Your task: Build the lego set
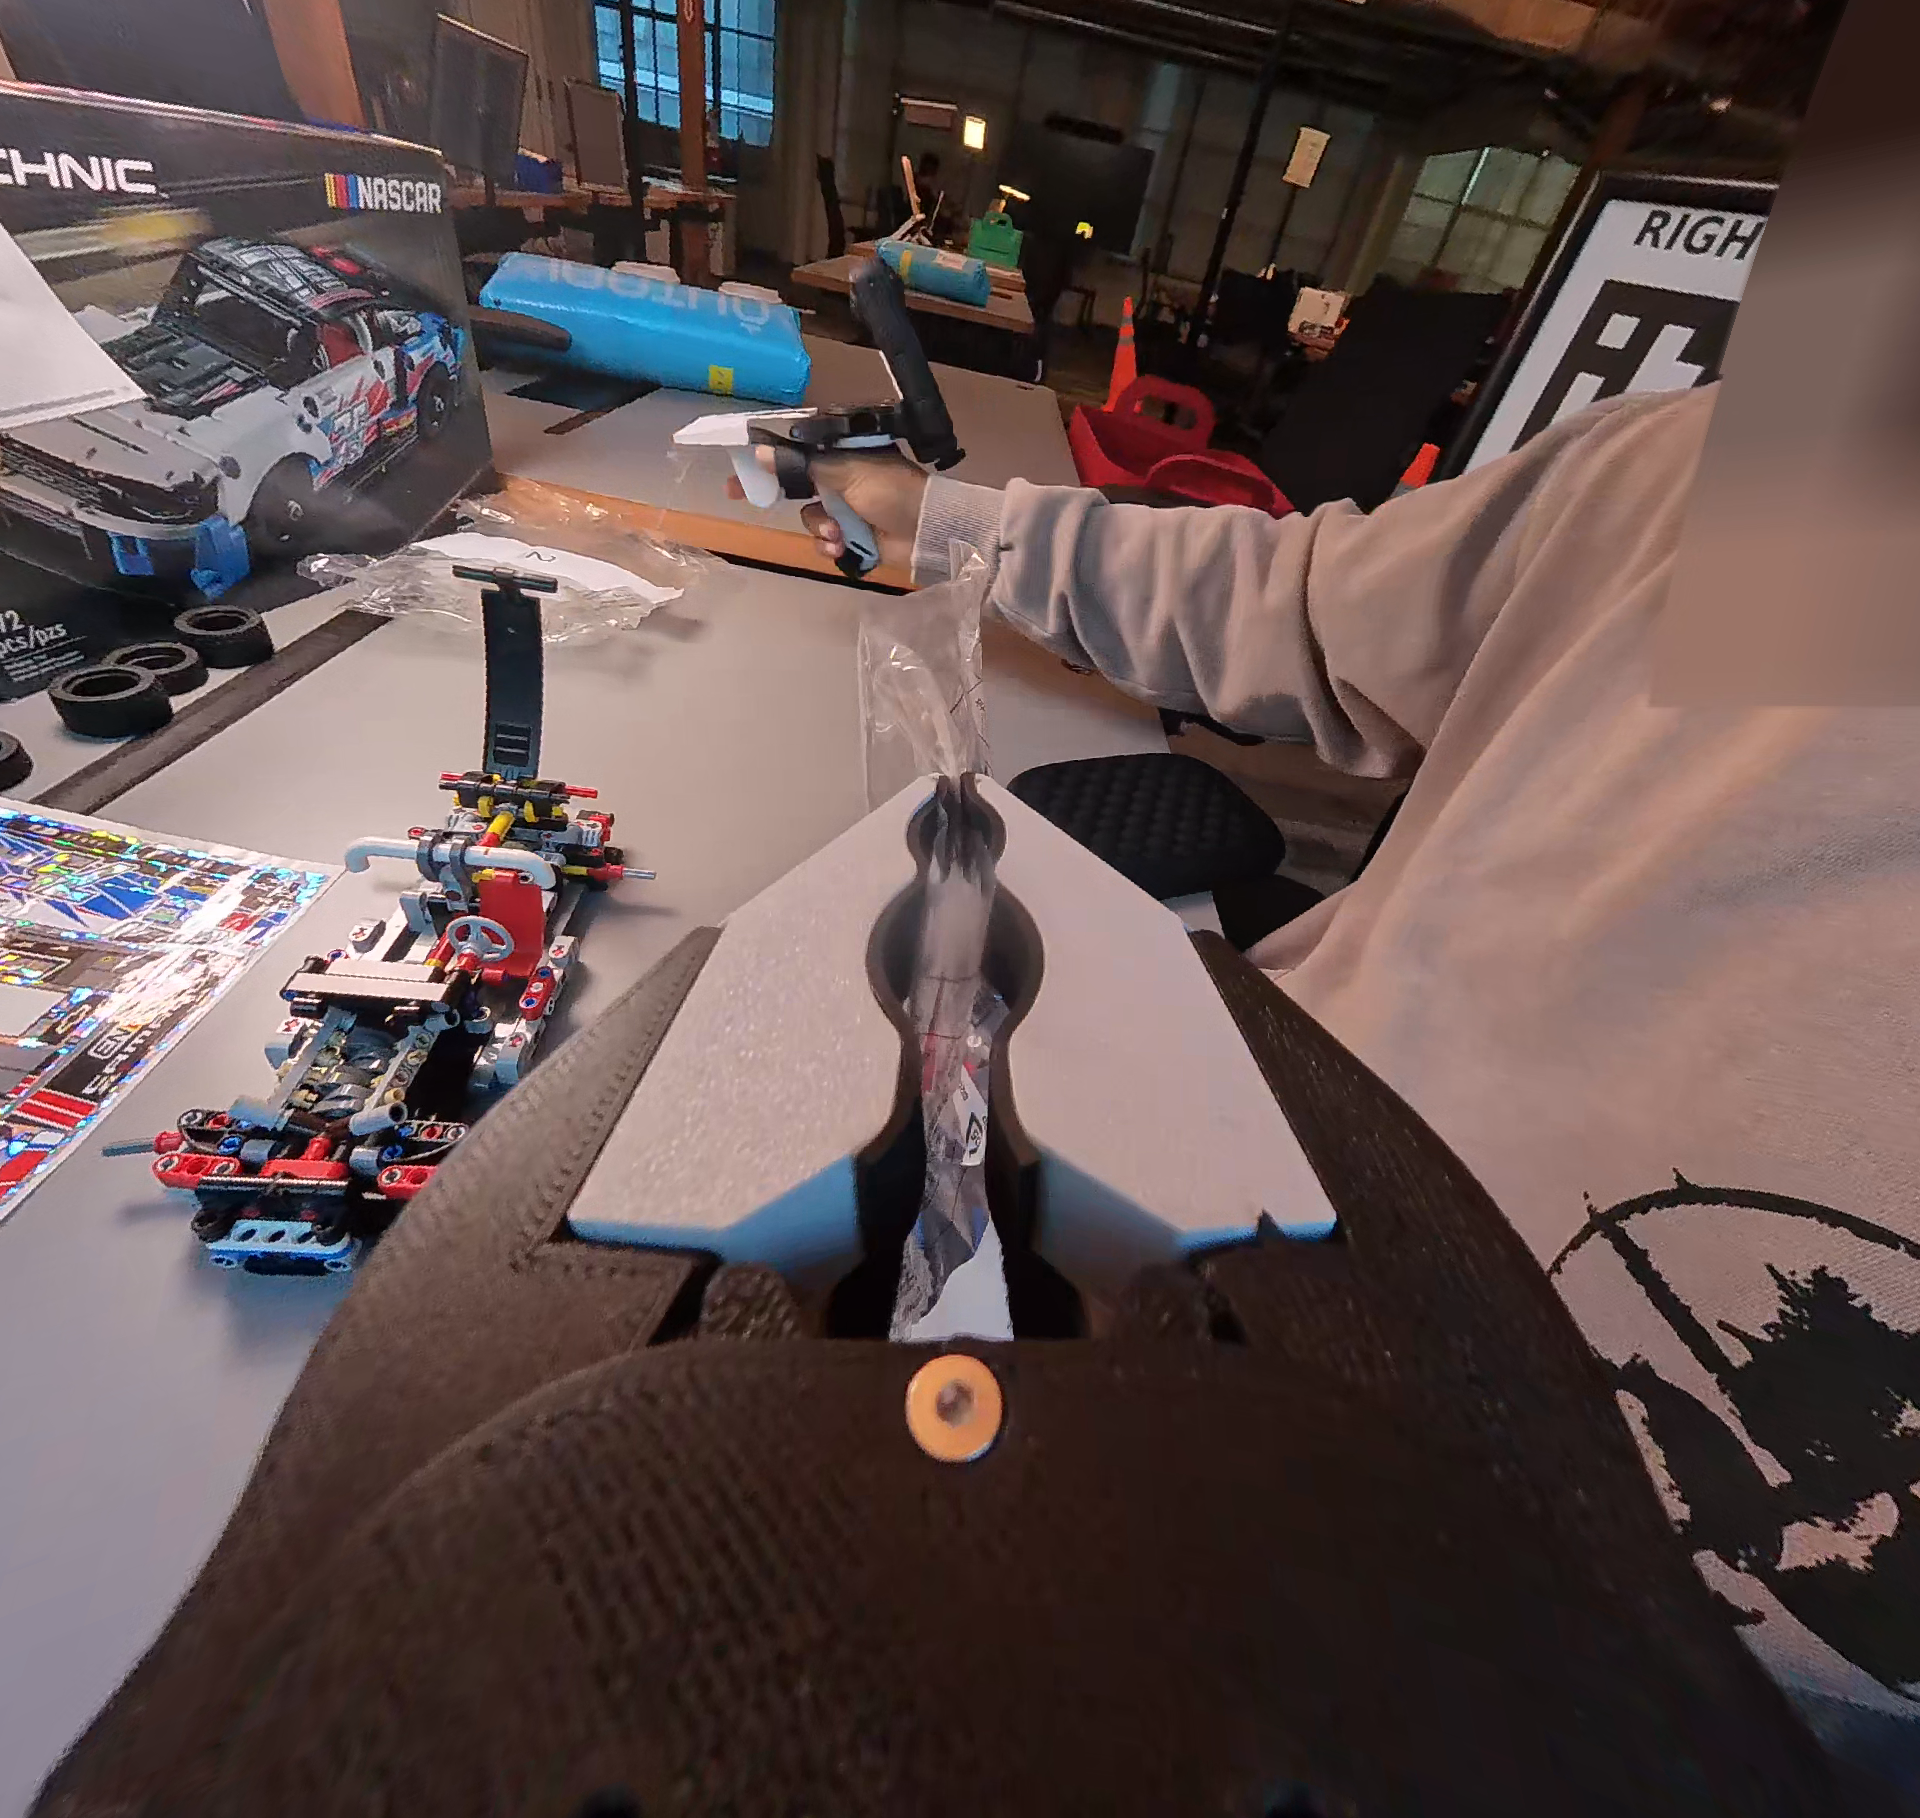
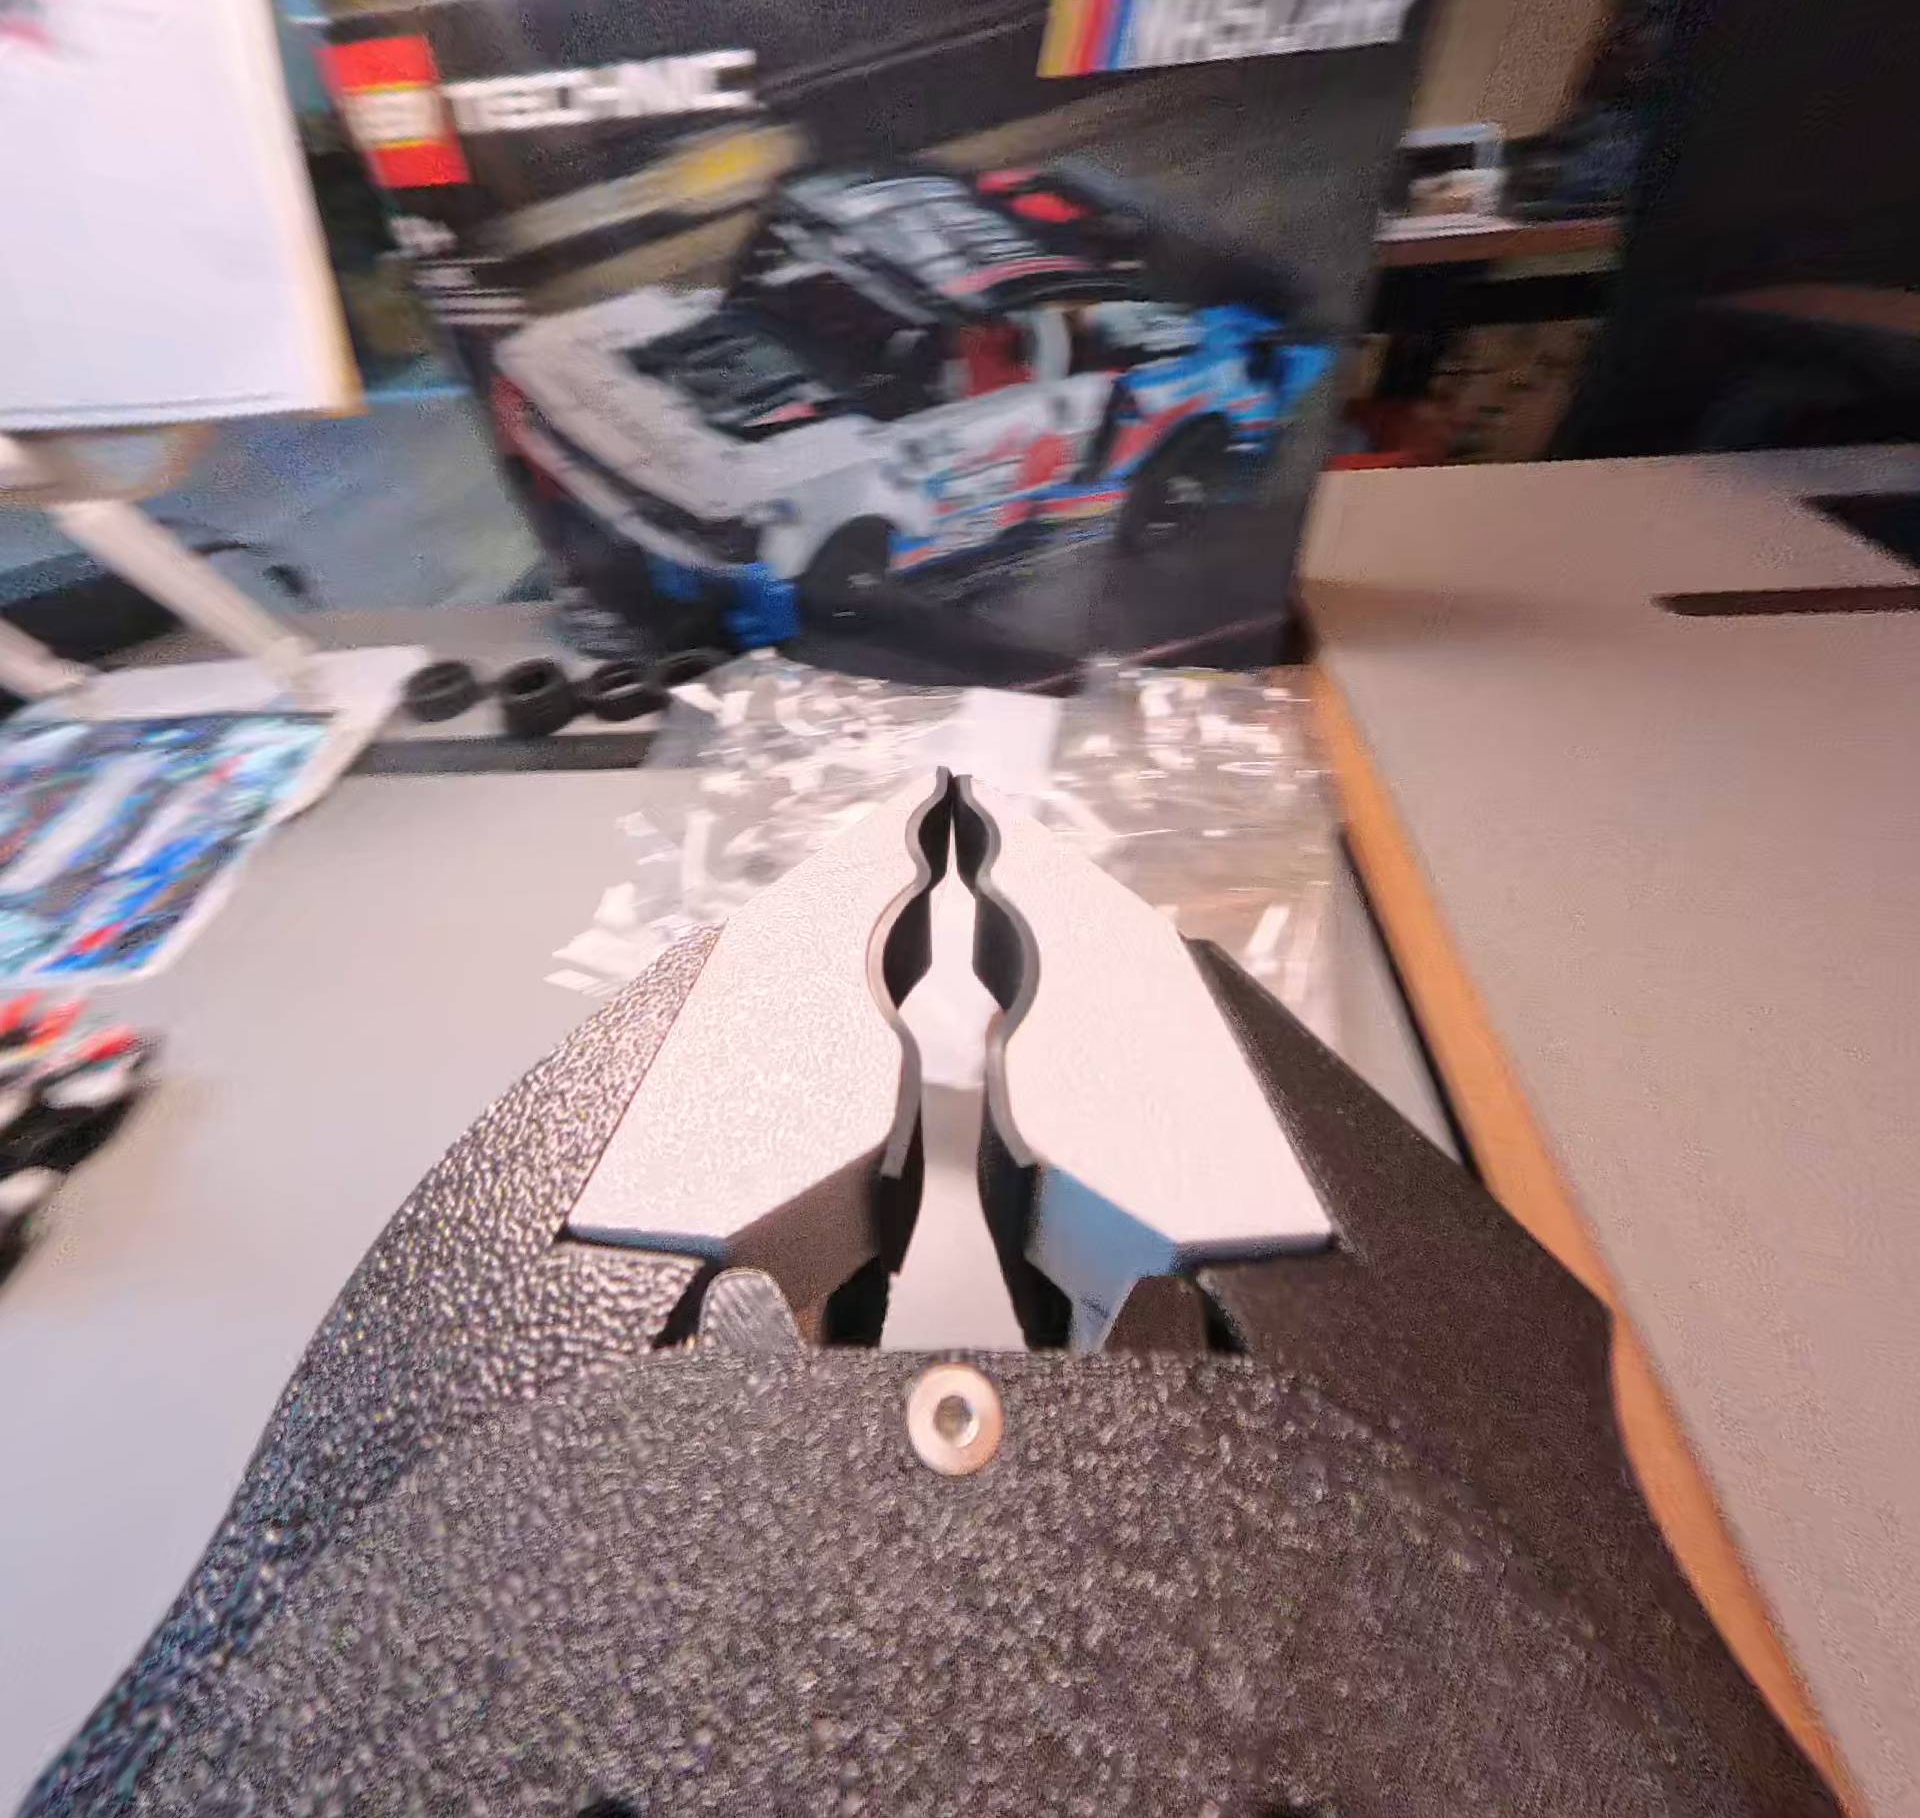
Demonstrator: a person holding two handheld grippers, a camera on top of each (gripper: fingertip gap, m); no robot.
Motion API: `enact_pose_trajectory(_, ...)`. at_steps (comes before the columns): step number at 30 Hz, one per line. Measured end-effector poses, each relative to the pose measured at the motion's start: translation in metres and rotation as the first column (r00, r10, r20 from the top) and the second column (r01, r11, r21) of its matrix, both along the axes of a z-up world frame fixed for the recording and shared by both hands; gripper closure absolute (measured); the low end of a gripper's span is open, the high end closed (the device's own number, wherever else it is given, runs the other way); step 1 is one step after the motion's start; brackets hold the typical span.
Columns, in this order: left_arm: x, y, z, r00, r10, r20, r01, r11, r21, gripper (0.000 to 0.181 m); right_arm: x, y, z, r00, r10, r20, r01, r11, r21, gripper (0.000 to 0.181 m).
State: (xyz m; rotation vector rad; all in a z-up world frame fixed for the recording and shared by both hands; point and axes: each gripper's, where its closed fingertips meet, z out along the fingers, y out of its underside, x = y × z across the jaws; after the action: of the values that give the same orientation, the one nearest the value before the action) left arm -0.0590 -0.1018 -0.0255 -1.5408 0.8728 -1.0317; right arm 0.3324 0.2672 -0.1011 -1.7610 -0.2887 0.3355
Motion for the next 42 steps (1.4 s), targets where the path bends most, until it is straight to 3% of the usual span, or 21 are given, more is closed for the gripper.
enact_pose_trajectory(3, -0.002, -0.001, -0.003, 1.0, 0.012, 0.012, -0.012, 1.0, -0.005, 0.181, 0.063, 0.042, -0.011, 0.98, -0.198, 0.032, 0.199, 0.98, -0.023, 0.181)
enact_pose_trajectory(6, -0.003, -0.001, -0.005, 1.0, 0.021, 0.019, -0.021, 1.0, -0.008, 0.181, 0.105, 0.061, -0.048, 0.951, -0.282, 0.129, 0.298, 0.945, -0.132, 0.181)
enact_pose_trajectory(10, -0.003, -0.001, -0.005, 1.0, 0.024, 0.019, -0.024, 1.0, 0.003, 0.181, 0.118, 0.054, -0.086, 0.933, -0.247, 0.261, 0.312, 0.918, -0.247, 0.181)
enact_pose_trajectory(14, 0.0, 0.004, -0.006, 1.0, 0.021, 0.015, -0.021, 1.0, -0.005, 0.181, 0.126, 0.039, -0.088, 0.852, -0.261, 0.454, 0.403, 0.881, -0.25, 0.178)
enact_pose_trajectory(18, 0.006, 0.006, -0.006, 1.0, 0.014, 0.001, -0.014, 1.0, 0.002, 0.181, 0.13, 0.024, -0.068, 0.755, -0.25, 0.607, 0.429, 0.888, -0.168, 0.151)
enact_pose_trajectory(20, 0.009, 0.006, -0.007, 1.0, 0.016, -0.01, -0.016, 1.0, 0.009, 0.181, 0.121, 0.017, -0.05, 0.776, -0.241, 0.583, 0.384, 0.914, -0.133, 0.149)
enact_pose_trajectory(21, 0.011, 0.007, -0.007, 1.0, 0.015, -0.015, -0.014, 1.0, 0.013, 0.181, 0.102, 0.014, -0.034, 0.829, -0.2, 0.522, 0.295, 0.95, -0.105, 0.15)
enact_pose_trajectory(23, 0.014, 0.008, -0.006, 1.0, 0.014, -0.026, -0.013, 1.0, 0.022, 0.181, 0.029, -0.01, 0.01, 0.926, 0.036, 0.375, -0.028, 0.999, -0.026, 0.157)
enact_pose_trajectory(24, 0.016, 0.008, -0.006, 0.999, 0.011, -0.032, -0.01, 1.0, 0.024, 0.181, -0.017, -0.036, 0.034, 0.925, 0.217, 0.31, -0.232, 0.973, 0.011, 0.16)
enact_pose_trajectory(25, 0.018, 0.009, -0.006, 0.999, 0.007, -0.038, -0.006, 1.0, 0.025, 0.181, -0.062, -0.069, 0.056, 0.879, 0.397, 0.262, -0.421, 0.906, 0.037, 0.16)
enact_pose_trajectory(26, 0.021, 0.011, -0.005, 0.999, 0.004, -0.046, -0.002, 1.0, 0.029, 0.181, -0.105, -0.108, 0.074, 0.788, 0.571, 0.229, -0.594, 0.803, 0.042, 0.16)
enact_pose_trajectory(28, 0.027, 0.013, -0.004, 0.998, -0.002, -0.061, 0.004, 0.999, 0.035, 0.181, -0.174, -0.194, 0.102, 0.52, 0.818, 0.245, -0.849, 0.527, 0.042, 0.16)
enact_pose_trajectory(30, 0.033, 0.016, -0.002, 0.997, -0.003, -0.075, 0.006, 0.999, 0.047, 0.181, -0.219, -0.269, 0.115, 0.241, 0.915, 0.324, -0.967, 0.256, -0.004, 0.16)
enact_pose_trajectory(32, 0.04, 0.017, 0.0, 0.996, -0.005, -0.091, 0.011, 0.998, 0.068, 0.181, -0.251, -0.317, 0.119, 0.045, 0.926, 0.374, -0.993, 0.084, -0.088, 0.159)
enact_pose_trajectory(34, 0.048, 0.016, 0.004, 0.994, -0.007, -0.109, 0.017, 0.996, 0.089, 0.181, -0.273, -0.341, 0.115, -0.097, 0.916, 0.389, -0.976, -0.011, -0.218, 0.151)
enact_pose_trajectory(36, 0.054, 0.016, 0.008, 0.992, 0.0, -0.129, 0.015, 0.993, 0.115, 0.181, -0.292, -0.349, 0.112, -0.179, 0.885, 0.43, -0.956, -0.053, -0.29, 0.144)
enact_pose_trajectory(40, 0.056, 0.019, 0.016, 0.988, 0.038, -0.147, -0.016, 0.988, 0.152, 0.177, -0.316, -0.36, 0.114, -0.289, 0.818, 0.498, -0.925, -0.105, -0.365, 0.138)
enact_pose_trajectory(42, 0.052, 0.02, 0.018, 0.99, 0.053, -0.129, -0.032, 0.987, 0.158, 0.176, -0.325, -0.354, 0.106, -0.302, 0.779, 0.55, -0.911, -0.066, -0.407, 0.143)
